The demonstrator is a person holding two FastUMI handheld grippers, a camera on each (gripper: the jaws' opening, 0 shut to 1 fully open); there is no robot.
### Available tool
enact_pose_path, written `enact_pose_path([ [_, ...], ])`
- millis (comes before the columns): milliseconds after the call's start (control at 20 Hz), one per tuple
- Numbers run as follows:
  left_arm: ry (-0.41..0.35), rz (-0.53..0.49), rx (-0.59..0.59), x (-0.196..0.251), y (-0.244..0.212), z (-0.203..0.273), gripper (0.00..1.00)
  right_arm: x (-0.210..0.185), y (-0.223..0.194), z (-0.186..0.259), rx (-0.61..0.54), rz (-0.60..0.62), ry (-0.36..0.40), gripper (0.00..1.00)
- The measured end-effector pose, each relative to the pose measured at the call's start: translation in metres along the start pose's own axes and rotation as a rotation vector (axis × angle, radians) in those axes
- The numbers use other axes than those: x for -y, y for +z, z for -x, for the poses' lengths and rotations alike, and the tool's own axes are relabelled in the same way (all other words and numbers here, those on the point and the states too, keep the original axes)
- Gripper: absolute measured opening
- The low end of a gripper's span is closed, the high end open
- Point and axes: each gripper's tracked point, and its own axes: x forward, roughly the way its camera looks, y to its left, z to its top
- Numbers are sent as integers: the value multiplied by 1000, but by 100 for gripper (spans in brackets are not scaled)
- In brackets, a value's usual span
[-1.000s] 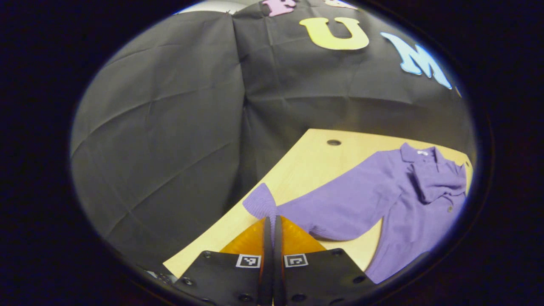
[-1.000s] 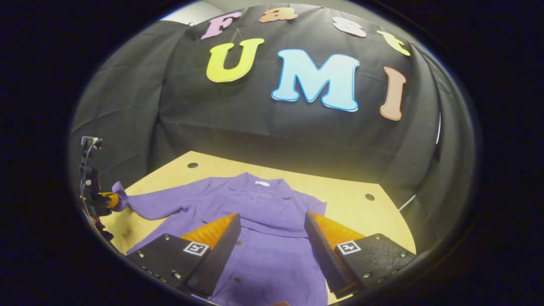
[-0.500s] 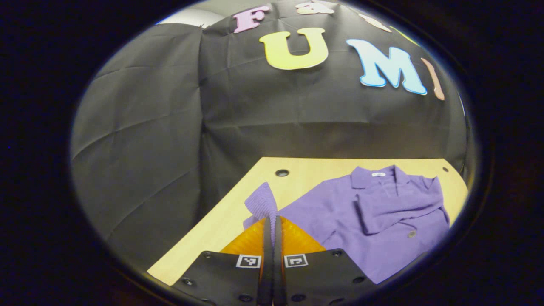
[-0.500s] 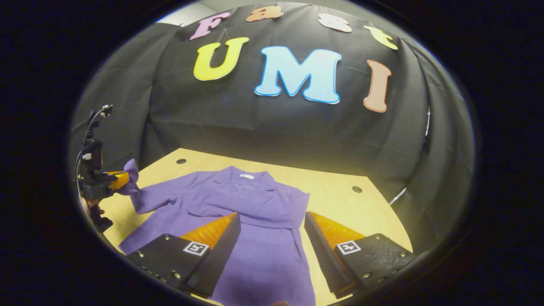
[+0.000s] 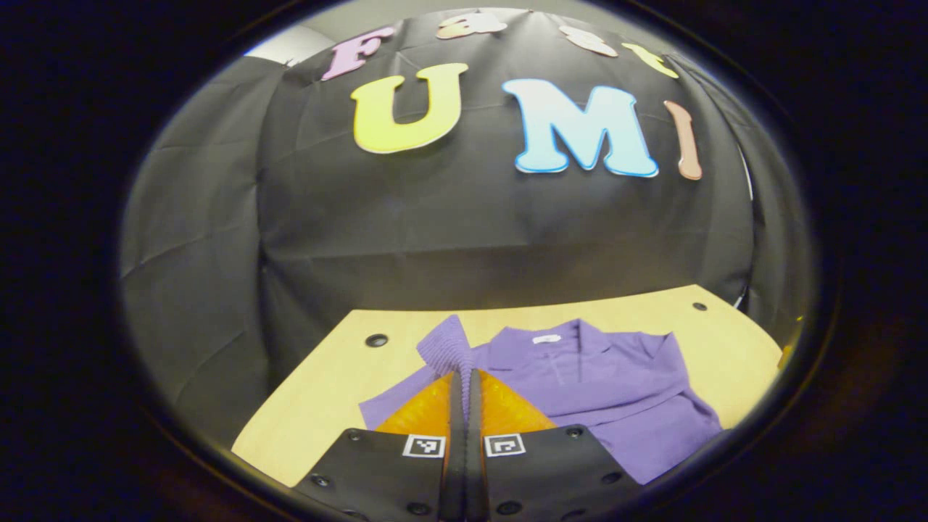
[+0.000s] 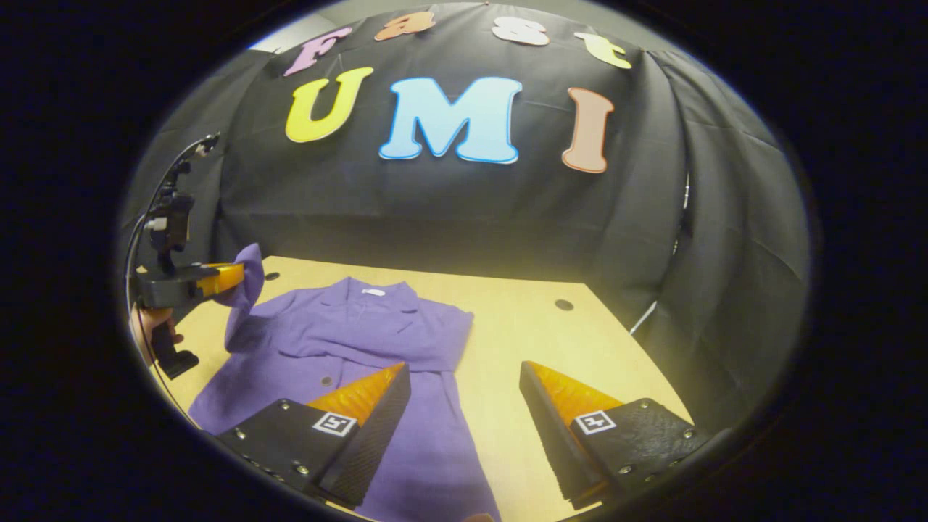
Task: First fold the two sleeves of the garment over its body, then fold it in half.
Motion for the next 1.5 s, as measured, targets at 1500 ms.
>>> enact_pose_path([
  [1500, -295, -139, -191, 288, -94, -77, 27, 61, -58, -2, -76, 67, 102, 94],
])
